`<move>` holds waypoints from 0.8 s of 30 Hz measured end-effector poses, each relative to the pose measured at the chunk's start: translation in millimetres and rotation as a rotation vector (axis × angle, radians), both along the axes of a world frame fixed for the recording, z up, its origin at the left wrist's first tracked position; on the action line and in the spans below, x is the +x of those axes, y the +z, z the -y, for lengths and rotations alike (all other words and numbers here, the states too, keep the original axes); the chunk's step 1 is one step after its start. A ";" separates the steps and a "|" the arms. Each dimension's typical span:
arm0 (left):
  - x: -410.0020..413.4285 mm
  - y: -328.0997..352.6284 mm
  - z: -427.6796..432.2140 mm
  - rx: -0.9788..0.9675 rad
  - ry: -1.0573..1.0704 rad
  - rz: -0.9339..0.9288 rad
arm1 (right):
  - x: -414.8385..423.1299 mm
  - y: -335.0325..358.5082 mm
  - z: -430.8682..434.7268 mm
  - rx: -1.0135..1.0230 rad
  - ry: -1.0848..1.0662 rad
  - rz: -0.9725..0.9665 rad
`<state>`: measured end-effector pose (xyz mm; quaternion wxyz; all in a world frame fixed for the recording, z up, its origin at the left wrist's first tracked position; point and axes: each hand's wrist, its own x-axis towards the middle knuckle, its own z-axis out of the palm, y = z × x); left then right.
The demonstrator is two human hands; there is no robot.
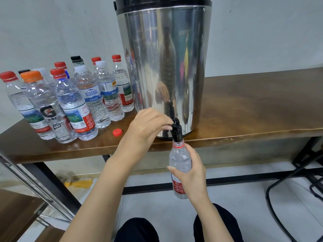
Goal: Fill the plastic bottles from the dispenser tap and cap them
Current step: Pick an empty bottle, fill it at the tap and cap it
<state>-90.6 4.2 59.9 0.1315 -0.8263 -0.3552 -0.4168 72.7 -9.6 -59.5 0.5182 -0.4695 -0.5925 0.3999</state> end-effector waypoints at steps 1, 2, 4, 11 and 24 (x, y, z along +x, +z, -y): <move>4.1 9.2 -5.0 -0.030 -0.004 -0.036 | -0.2 -0.4 -0.3 0.000 -0.001 0.004; 8.9 17.2 -10.8 -0.071 -0.003 -0.070 | -0.2 -0.7 -0.5 -0.002 0.001 0.006; 17.5 27.8 -21.9 -0.151 0.006 -0.093 | 0.2 -1.8 -1.4 -0.010 -0.003 0.000; 26.9 22.8 -27.7 -0.229 0.028 0.034 | 3.1 -5.0 -2.5 -0.025 -0.013 -0.004; -76.9 -43.0 -33.1 -0.481 0.664 0.375 | -9.5 -15.0 17.6 -0.030 0.040 0.032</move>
